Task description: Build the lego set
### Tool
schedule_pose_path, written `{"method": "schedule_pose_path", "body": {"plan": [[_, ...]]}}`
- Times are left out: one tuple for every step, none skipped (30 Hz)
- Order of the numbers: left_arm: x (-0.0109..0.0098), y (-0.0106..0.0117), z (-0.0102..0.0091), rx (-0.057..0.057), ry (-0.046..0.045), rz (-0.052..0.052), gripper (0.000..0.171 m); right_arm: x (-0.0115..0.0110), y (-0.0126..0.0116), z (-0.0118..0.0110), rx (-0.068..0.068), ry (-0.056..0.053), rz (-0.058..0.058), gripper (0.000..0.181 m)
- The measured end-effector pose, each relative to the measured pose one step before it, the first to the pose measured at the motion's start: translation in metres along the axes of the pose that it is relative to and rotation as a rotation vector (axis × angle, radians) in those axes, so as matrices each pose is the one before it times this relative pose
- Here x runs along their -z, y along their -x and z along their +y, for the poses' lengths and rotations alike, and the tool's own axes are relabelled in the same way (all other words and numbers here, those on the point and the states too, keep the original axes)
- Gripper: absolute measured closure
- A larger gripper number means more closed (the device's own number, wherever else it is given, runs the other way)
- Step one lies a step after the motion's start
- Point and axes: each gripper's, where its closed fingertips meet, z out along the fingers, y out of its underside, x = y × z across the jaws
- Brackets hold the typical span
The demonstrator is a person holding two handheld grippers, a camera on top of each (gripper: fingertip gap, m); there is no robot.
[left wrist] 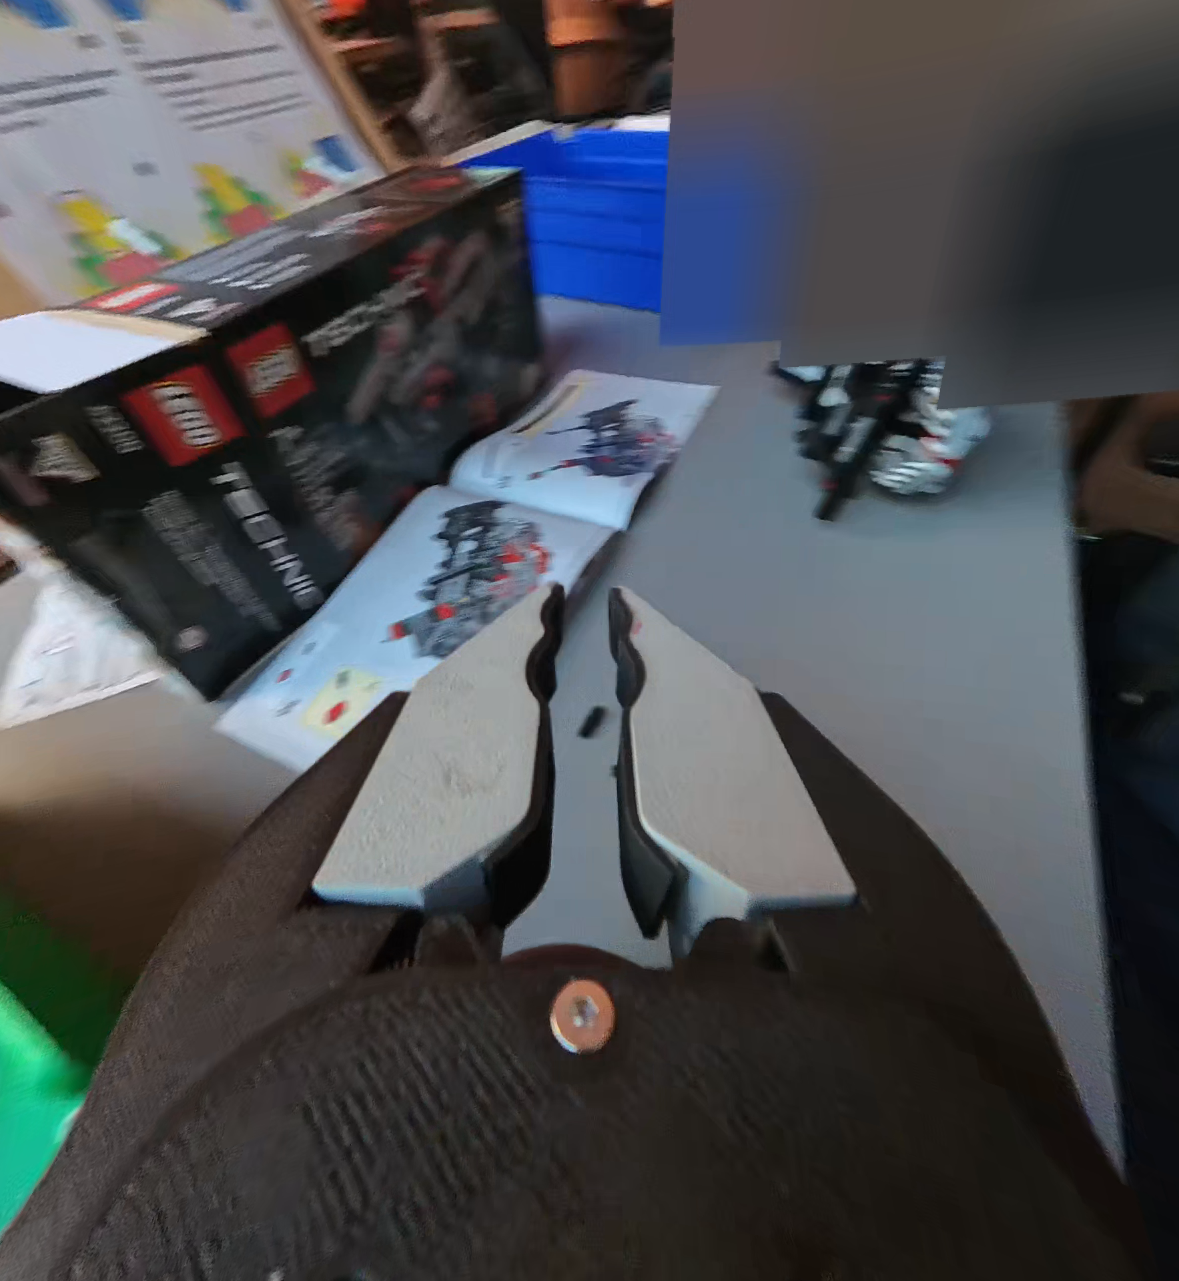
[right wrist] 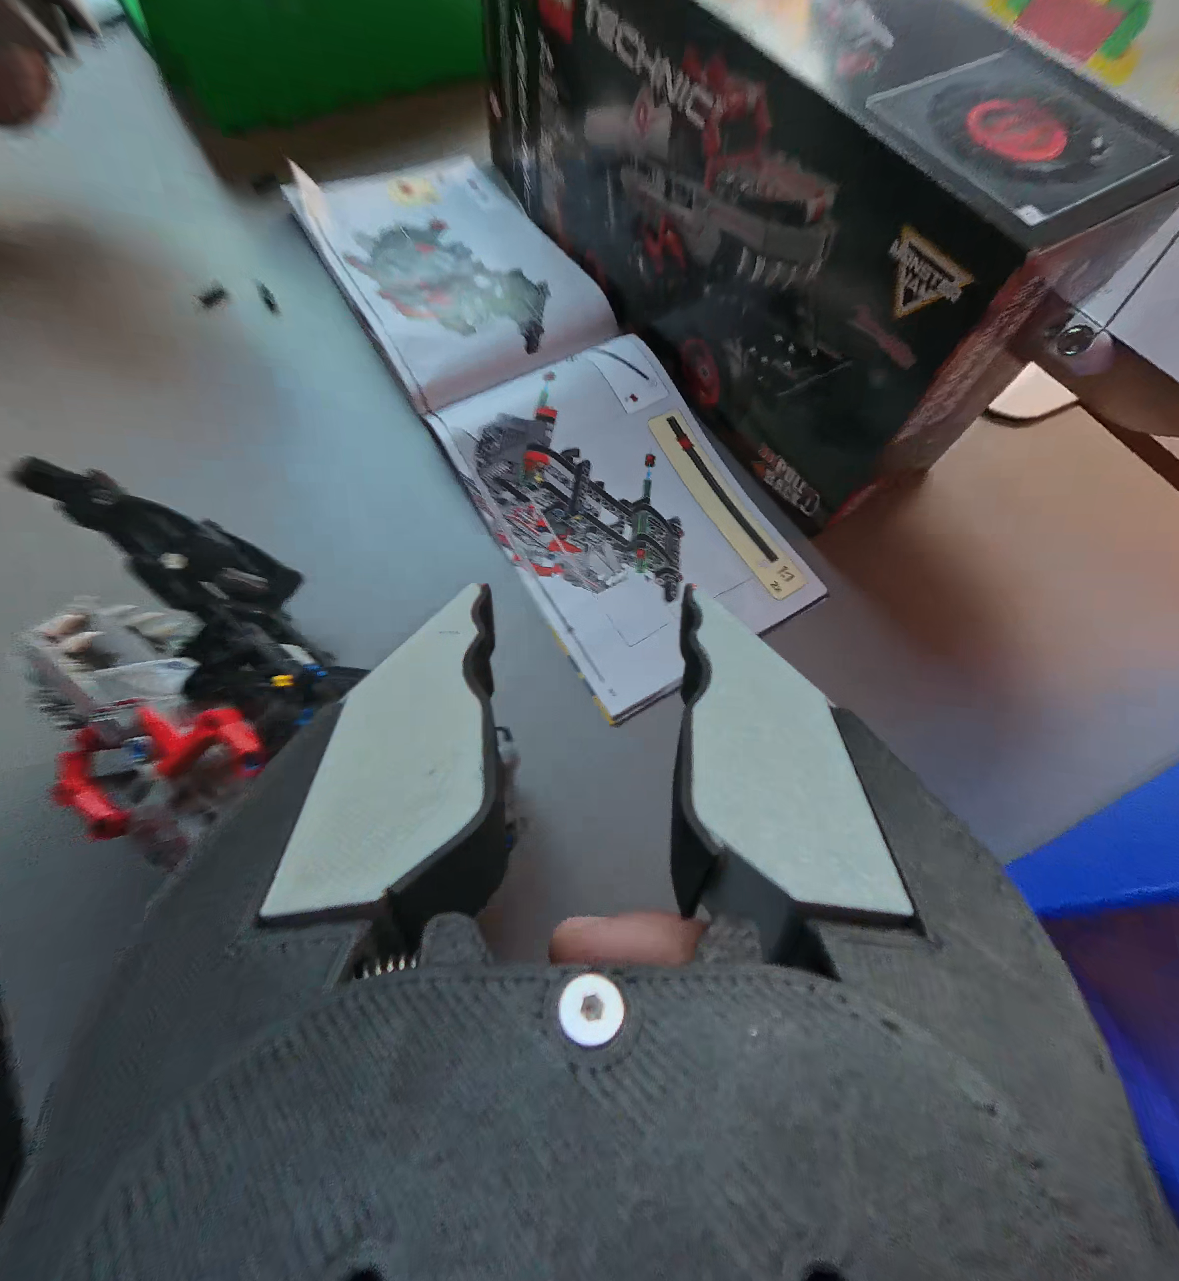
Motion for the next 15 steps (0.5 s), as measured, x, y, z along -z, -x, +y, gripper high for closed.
{"method": "schedule_pose_path", "body": {"plan": [[0.00035,-0.01379,0.00222,-0.0068,-0.02021,0.0739,0.163,0.00815,0.00474,-0.00421,-0.0243,-0.0398,-0.0268,0.128],[-0.00072,-0.01412,0.00486,-0.0068,-0.00239,0.0771,0.163,0.00667,0.00536,-0.00472,-0.0207,-0.0379,-0.0296,0.126],[-0.00155,-0.01259,0.00500,-0.0029,-0.00152,0.0671,0.163,0.00472,0.00572,-0.00481,-0.0180,-0.0322,-0.0311,0.125],[-0.00203,-0.01068,0.00325,0.0070,-0.01631,0.0543,0.161,0.00283,0.00459,-0.00430,-0.0152,-0.0258,-0.0254,0.123],[-0.00215,-0.01042,0.00218,0.0137,-0.02153,0.0551,0.161,0.00113,0.00283,-0.00348,-0.0156,-0.0212,-0.0182,0.121],[-0.00239,-0.00789,0.00155,0.0170,-0.01884,0.0422,0.162,0.00004,0.00146,-0.00225,-0.0206,-0.0163,-0.0163,0.120],[-0.00250,-0.00430,0.00441,0.0104,0.02315,0.0163,0.163,-0.00066,-0.00010,-0.00090,-0.0269,-0.0103,-0.0131,0.119],[-0.00203,-0.00366,0.00627,-0.0183,0.04192,0.0087,0.158,-0.00120,-0.00130,-0.00060,-0.0284,-0.0076,-0.0073,0.117],[-0.00147,-0.00049,0.00294,-0.0194,0.00603,-0.0106,0.156,-0.00119,-0.00160,-0.00097,-0.0236,-0.0122,-0.0032,0.116],[-0.00066,-0.00040,0.00059,0.0041,-0.00481,0.0007,0.156,-0.00087,-0.00144,-0.00161,-0.0146,-0.0188,0.0028,0.115],[0.00039,-0.00301,-0.00232,0.0262,-0.01655,0.0339,0.153,-0.00024,-0.00139,-0.00183,-0.0046,-0.0248,0.0112,0.115],[0.00173,-0.00359,-0.00460,0.0385,-0.03408,0.0466,0.153,0.00036,-0.00095,-0.00122,0.0020,-0.0268,0.0156,0.114],[0.00217,-0.00267,-0.00493,0.0399,-0.03835,0.0402,0.153,0.00049,-0.00062,0.00047,0.0062,-0.0194,0.0176,0.115],[0.00187,-0.00144,-0.00317,0.0285,-0.02516,0.0246,0.153,0.00047,-0.00065,0.00286,0.0100,-0.0068,0.0207,0.114],[0.00115,0.00109,-0.00117,0.0097,-0.01051,-0.0008,0.154,0.00042,0.00048,0.00403,0.0127,0.0004,0.0143,0.111]]}}
